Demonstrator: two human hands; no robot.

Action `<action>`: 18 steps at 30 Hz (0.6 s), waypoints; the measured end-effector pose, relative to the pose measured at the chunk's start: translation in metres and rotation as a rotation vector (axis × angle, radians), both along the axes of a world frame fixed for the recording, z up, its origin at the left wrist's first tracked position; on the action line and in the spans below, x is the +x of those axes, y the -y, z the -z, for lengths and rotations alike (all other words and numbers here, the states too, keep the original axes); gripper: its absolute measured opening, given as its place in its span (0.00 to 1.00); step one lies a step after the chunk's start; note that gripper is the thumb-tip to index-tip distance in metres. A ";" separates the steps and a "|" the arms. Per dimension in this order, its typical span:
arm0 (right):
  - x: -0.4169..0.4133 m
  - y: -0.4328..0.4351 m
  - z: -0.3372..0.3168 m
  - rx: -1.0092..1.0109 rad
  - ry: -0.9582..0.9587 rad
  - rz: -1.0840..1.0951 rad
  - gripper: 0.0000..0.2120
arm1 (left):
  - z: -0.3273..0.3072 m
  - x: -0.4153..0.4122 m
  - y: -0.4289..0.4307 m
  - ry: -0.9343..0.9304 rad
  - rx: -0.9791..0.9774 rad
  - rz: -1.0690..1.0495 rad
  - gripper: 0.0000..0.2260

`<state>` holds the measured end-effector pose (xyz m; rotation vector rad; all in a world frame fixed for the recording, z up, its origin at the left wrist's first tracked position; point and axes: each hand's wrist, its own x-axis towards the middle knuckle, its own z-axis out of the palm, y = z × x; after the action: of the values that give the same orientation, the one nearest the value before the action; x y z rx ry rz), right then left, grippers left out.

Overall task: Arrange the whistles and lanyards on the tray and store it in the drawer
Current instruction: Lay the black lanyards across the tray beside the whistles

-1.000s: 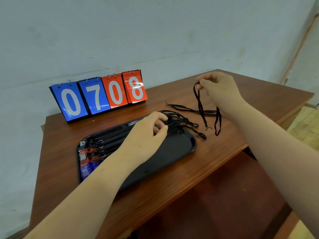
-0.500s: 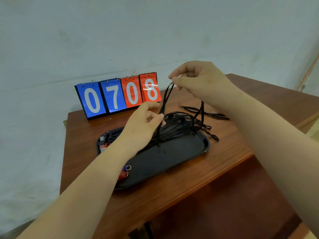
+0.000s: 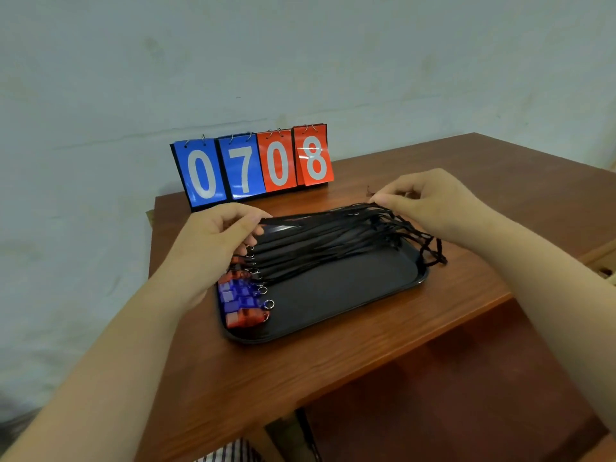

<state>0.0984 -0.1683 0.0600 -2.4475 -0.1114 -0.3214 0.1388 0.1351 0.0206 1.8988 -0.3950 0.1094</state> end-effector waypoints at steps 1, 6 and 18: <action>0.001 0.002 0.006 -0.006 -0.007 -0.001 0.06 | 0.005 -0.001 -0.002 0.001 0.001 -0.013 0.08; 0.006 0.017 0.031 -0.107 0.003 0.026 0.08 | 0.030 -0.006 -0.009 0.018 0.024 -0.136 0.08; 0.015 0.062 0.128 -0.104 0.124 0.271 0.11 | 0.077 -0.025 -0.013 0.211 0.119 -0.299 0.06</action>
<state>0.1133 -0.2301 -0.0681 -2.5466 0.1562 -0.6006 0.1140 0.1485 -0.0563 2.0611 -0.2604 0.4982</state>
